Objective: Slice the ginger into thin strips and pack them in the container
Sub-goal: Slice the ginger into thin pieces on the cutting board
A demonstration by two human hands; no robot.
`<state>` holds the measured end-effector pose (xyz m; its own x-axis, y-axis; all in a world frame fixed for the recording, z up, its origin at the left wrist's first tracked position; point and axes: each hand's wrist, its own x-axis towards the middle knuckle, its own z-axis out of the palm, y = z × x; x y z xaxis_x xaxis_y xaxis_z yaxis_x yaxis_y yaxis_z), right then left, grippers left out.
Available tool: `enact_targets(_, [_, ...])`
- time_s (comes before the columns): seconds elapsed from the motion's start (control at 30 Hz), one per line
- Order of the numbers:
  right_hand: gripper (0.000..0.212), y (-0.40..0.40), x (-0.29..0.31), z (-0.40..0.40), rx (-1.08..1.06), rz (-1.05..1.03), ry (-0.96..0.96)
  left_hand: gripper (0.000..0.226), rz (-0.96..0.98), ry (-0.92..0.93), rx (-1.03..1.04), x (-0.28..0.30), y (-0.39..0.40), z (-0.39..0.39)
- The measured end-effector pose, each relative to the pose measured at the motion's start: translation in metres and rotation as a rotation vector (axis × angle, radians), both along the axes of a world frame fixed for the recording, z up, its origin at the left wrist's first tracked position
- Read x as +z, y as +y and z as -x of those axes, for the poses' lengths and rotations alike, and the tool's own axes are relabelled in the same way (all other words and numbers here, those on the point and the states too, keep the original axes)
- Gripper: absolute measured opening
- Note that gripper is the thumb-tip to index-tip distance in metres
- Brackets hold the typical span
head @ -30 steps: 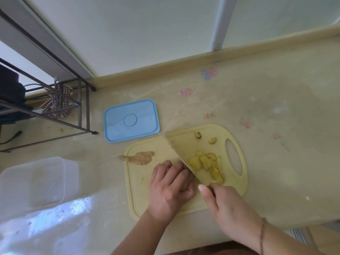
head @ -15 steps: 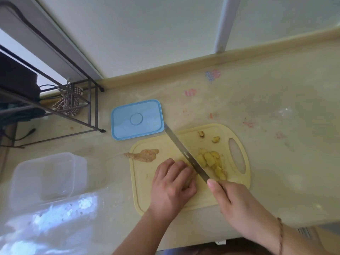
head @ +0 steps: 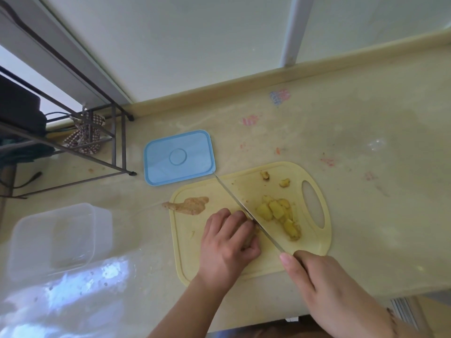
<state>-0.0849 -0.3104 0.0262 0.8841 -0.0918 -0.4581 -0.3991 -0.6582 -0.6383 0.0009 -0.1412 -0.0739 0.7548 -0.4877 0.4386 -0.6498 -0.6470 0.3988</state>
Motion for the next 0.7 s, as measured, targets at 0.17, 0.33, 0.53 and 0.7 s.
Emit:
enact_targets(0.17, [0.066, 0.004, -0.003, 0.001, -0.013, 0.05, 0.015, 0.011, 0.011, -0.001, 0.005, -0.001, -0.001, 0.0])
enact_targets(0.33, [0.059, 0.006, -0.01, -0.01, 0.012, 0.013, 0.0, 0.01, 0.026, -0.018, 0.005, -0.002, -0.002, -0.001])
enact_targets(0.53, [0.056, 0.007, -0.017, -0.009, 0.017, -0.015, -0.009, 0.009, 0.054, -0.039, 0.014, -0.007, -0.003, -0.001])
enact_targets(0.7, [0.062, 0.017, -0.034, -0.032, 0.037, -0.016, -0.054, 0.007, 0.062, -0.052, 0.03, -0.009, -0.004, 0.001])
